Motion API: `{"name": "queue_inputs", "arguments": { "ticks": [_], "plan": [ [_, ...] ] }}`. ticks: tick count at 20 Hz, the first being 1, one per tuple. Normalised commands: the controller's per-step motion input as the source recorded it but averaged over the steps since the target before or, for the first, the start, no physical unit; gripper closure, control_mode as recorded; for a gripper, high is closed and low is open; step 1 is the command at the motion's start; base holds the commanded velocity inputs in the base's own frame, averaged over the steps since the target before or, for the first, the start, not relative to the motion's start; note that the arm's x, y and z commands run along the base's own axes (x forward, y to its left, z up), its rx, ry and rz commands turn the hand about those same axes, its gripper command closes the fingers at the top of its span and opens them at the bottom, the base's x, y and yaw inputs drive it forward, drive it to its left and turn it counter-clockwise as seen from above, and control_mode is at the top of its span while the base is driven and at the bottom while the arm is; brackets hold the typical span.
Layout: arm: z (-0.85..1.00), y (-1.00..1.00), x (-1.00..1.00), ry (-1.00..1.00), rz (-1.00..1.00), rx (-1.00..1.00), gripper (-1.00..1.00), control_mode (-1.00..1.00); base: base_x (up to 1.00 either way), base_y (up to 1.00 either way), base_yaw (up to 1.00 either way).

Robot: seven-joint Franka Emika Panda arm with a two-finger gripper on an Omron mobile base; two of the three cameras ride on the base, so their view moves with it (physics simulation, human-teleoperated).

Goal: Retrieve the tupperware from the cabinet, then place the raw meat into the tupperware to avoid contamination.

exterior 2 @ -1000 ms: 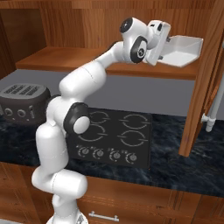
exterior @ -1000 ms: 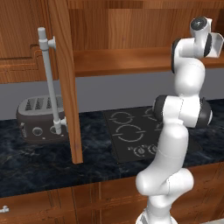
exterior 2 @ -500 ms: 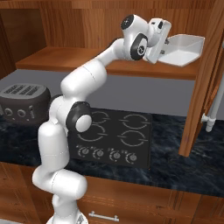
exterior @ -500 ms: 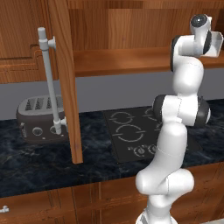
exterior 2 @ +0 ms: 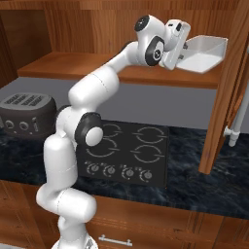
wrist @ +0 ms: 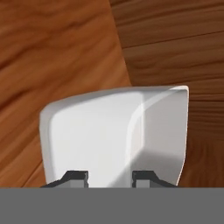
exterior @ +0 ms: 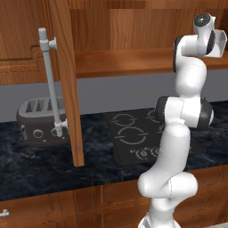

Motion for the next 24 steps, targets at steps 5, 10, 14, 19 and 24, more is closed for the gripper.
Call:
{"name": "queue_inputs", "arguments": {
  "ticks": [5, 10, 14, 19, 24],
  "plan": [
    [0.00, 0.01, 0.01, 0.00, 0.00, 0.00, 1.00, -1.00, 0.00, 0.00, 0.00],
    [0.05, 0.10, -0.08, 0.00, -0.04, 0.00, 1.00, -1.00, 0.00, 0.00, 0.00],
    [0.14, 0.17, -0.17, -0.03, -0.04, 0.00, 1.00, -1.00, 0.00, 0.00, 0.00],
    [0.12, 0.10, -0.09, 0.00, -0.02, 0.00, 1.00, -1.00, 0.00, 0.00, 0.00],
    [0.00, 0.02, 0.00, 0.00, 0.00, 0.00, 1.00, -1.00, 0.00, 0.00, 0.00]
  ]
}}
